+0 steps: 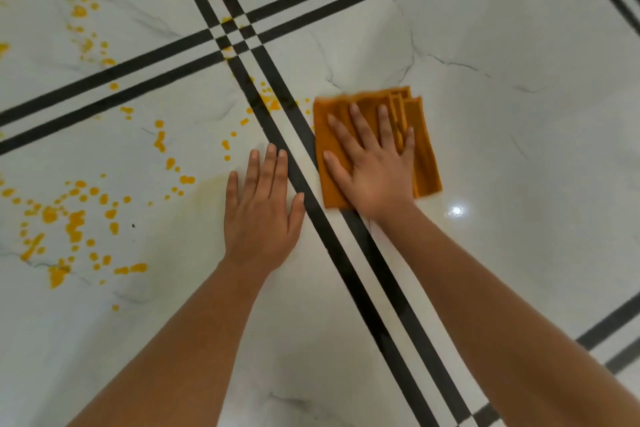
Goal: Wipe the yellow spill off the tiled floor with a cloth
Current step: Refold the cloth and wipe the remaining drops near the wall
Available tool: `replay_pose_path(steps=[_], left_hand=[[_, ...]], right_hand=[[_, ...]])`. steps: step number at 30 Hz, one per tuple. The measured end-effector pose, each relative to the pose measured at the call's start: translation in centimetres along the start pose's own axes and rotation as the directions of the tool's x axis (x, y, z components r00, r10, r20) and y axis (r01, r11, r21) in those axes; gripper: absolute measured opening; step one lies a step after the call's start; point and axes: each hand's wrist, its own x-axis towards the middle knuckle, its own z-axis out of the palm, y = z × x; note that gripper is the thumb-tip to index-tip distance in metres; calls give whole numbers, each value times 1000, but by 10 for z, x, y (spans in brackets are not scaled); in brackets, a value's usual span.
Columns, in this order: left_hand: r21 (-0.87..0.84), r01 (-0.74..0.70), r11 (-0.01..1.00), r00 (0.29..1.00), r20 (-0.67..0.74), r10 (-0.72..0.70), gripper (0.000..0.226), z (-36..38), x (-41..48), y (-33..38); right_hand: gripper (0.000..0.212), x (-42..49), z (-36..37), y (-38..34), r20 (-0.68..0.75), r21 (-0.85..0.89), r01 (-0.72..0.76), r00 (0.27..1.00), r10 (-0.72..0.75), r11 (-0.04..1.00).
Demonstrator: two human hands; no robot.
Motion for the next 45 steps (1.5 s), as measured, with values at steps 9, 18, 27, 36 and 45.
replay_pose_path(steps=[9, 18, 27, 36, 45], left_hand=[[-13, 23, 1000, 999, -37, -24, 62, 5, 9, -8], [-20, -42, 999, 999, 2, 42, 64, 5, -3, -20], [-248, -78, 966, 991, -122, 48, 63, -28, 28, 39], [-70, -150, 986, 989, 2, 150, 72, 6, 69, 63], [-34, -34, 999, 997, -73, 31, 75, -5, 78, -24]], right_hand=[[60, 21, -1, -7, 28, 4, -31, 999, 31, 1000], [59, 15, 5, -26, 60, 10, -82, 995, 81, 997], [59, -47, -18, 10, -13, 269, -231, 970, 244, 935], [61, -49, -11, 27, 41, 227, -267, 963, 265, 937], [72, -27, -10, -17, 47, 201, -172, 985, 166, 964]])
